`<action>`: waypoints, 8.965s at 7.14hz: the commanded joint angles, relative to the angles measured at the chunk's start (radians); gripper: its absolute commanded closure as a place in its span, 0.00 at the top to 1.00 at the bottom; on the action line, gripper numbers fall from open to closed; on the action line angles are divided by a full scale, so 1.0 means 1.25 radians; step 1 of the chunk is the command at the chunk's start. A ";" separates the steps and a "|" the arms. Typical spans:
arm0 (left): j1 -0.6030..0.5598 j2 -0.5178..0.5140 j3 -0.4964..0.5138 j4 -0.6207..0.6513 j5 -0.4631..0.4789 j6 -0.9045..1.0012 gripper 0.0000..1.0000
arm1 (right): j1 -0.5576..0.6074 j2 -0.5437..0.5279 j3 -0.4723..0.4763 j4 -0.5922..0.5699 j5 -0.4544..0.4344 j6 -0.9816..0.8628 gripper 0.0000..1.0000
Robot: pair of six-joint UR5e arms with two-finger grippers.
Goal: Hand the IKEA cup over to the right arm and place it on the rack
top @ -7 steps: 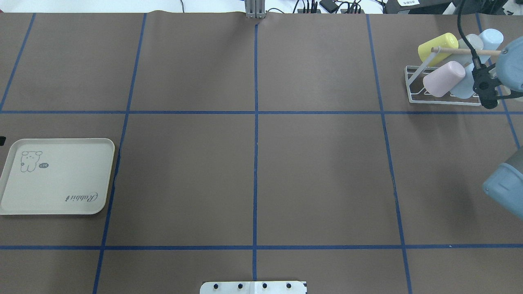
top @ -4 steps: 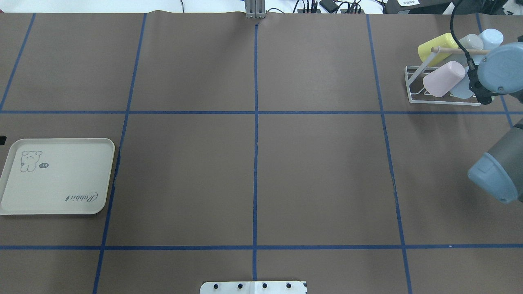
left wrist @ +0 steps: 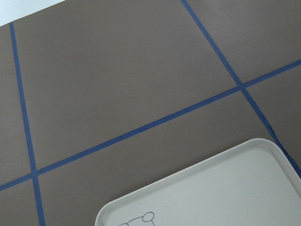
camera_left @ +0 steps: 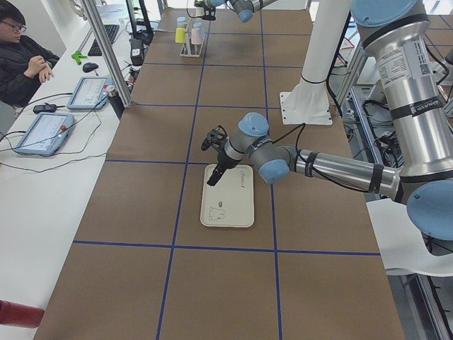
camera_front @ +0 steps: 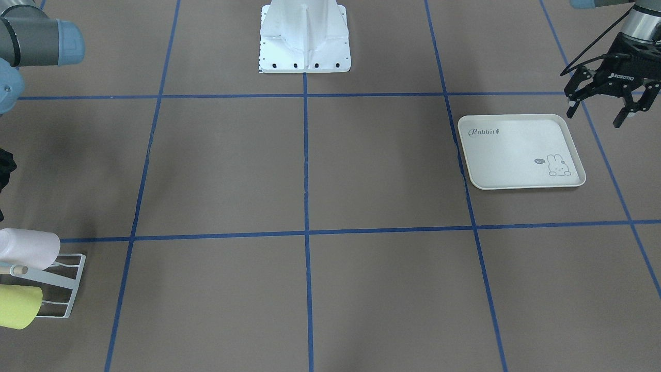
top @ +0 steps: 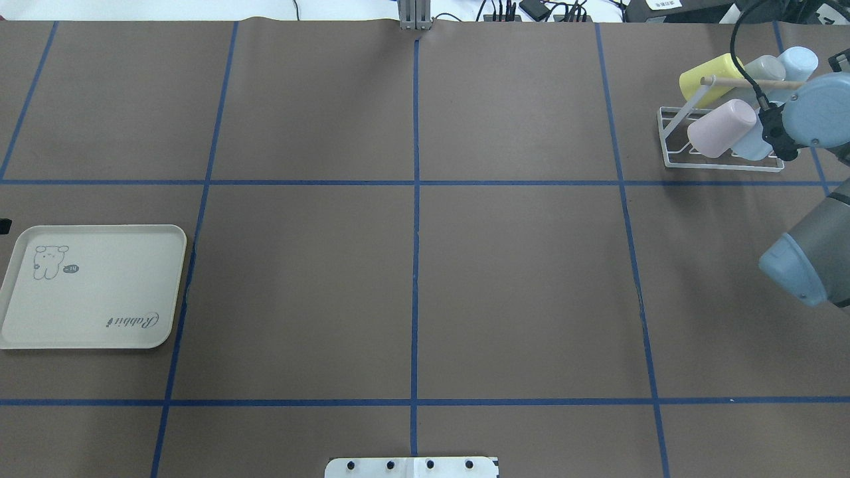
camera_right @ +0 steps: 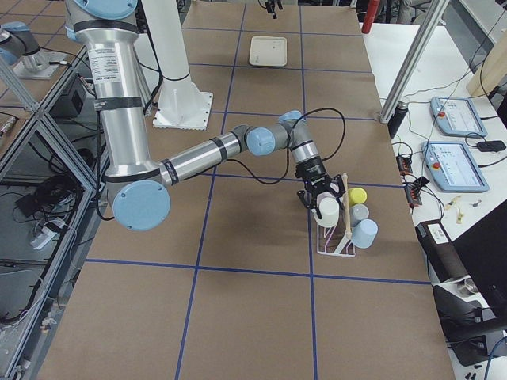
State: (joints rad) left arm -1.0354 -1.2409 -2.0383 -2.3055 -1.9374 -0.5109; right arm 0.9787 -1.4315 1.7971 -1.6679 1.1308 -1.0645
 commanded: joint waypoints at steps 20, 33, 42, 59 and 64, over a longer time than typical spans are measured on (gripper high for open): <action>-0.001 0.005 -0.005 -0.001 0.000 -0.021 1.00 | 0.083 0.006 -0.002 0.117 0.114 -0.079 0.99; -0.295 0.004 0.171 0.052 -0.304 0.157 1.00 | 0.409 -0.229 -0.032 0.110 0.845 0.858 0.99; -0.442 0.002 0.166 0.444 -0.297 0.297 1.00 | 0.409 -0.228 -0.024 0.067 0.849 0.859 0.99; -0.427 -0.031 0.148 0.459 -0.298 0.500 1.00 | 0.407 -0.228 -0.020 0.070 0.861 0.859 0.99; -0.427 -0.027 0.130 0.454 -0.302 0.509 1.00 | 0.407 -0.228 -0.019 0.073 0.902 0.859 0.99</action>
State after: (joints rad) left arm -1.5692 -1.2763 -1.8731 -1.7395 -2.3175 0.1253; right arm 1.4881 -1.7165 1.7732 -1.5788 2.2570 0.0091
